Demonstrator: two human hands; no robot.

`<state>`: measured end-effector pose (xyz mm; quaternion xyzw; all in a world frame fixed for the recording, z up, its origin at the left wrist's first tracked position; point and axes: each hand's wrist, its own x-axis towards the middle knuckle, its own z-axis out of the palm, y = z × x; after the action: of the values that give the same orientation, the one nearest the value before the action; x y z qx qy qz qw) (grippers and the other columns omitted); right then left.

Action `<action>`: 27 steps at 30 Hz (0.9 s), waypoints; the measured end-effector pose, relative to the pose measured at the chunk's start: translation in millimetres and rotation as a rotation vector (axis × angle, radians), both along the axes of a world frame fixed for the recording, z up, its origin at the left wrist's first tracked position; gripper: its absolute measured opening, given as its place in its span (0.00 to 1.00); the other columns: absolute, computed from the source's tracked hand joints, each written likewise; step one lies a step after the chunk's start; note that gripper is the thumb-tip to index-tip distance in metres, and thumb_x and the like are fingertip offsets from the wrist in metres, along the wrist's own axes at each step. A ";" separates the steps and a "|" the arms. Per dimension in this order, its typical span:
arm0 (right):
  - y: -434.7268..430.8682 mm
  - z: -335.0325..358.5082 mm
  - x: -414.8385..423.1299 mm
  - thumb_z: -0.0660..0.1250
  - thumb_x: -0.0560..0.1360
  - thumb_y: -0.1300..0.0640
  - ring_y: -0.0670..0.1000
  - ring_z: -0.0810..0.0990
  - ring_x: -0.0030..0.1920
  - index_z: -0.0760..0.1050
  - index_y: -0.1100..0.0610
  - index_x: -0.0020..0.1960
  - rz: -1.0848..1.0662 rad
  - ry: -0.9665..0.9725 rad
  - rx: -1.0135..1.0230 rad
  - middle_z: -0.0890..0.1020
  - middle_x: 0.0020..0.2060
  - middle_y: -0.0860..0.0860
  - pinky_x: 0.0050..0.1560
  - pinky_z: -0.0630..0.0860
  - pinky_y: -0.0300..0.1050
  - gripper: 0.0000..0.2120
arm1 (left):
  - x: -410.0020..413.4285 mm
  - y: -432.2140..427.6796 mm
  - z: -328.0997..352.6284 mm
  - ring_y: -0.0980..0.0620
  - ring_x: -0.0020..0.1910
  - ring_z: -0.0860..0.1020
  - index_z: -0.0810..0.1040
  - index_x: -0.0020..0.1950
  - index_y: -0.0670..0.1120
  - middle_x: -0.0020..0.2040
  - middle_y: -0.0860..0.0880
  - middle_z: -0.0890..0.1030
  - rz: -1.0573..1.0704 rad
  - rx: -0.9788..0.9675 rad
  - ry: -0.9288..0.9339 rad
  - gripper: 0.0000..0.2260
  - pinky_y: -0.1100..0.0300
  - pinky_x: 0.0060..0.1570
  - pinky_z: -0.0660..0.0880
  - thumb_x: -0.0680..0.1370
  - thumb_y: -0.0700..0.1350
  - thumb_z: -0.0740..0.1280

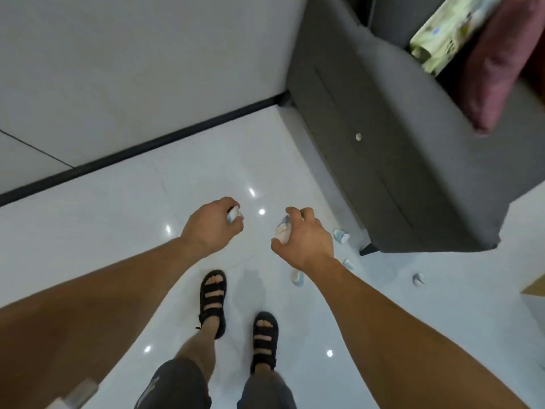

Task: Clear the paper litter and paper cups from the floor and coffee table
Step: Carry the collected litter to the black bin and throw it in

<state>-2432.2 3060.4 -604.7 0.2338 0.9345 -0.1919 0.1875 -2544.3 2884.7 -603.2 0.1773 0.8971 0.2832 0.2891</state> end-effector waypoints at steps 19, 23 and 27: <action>-231.4 229.4 1.7 0.66 0.70 0.40 0.53 0.74 0.58 0.62 0.48 0.71 0.806 0.107 0.081 0.69 0.62 0.49 0.48 0.72 0.46 0.33 | 172.3 -274.8 240.0 0.51 0.43 0.79 0.76 0.48 0.49 0.47 0.52 0.81 0.682 -0.019 0.143 0.05 0.56 0.45 0.77 0.76 0.47 0.63; -337.8 246.0 9.5 0.66 0.69 0.40 0.53 0.74 0.56 0.63 0.48 0.70 1.007 0.155 0.085 0.69 0.61 0.49 0.45 0.70 0.45 0.32 | 214.9 -373.0 252.0 0.50 0.44 0.79 0.76 0.49 0.48 0.48 0.52 0.82 0.869 -0.012 0.173 0.05 0.56 0.45 0.76 0.76 0.46 0.63; -448.8 256.1 25.6 0.66 0.69 0.40 0.53 0.75 0.56 0.63 0.49 0.70 1.139 0.163 0.103 0.69 0.61 0.49 0.45 0.70 0.44 0.32 | 267.5 -482.1 259.9 0.51 0.44 0.78 0.76 0.49 0.49 0.48 0.53 0.81 1.006 -0.070 0.193 0.06 0.58 0.43 0.75 0.77 0.47 0.62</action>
<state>-2406.6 2611.6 -348.5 -0.3131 0.9326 -0.0324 0.1768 -2276.8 2402.6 -343.3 -0.2609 0.9029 0.3395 0.0387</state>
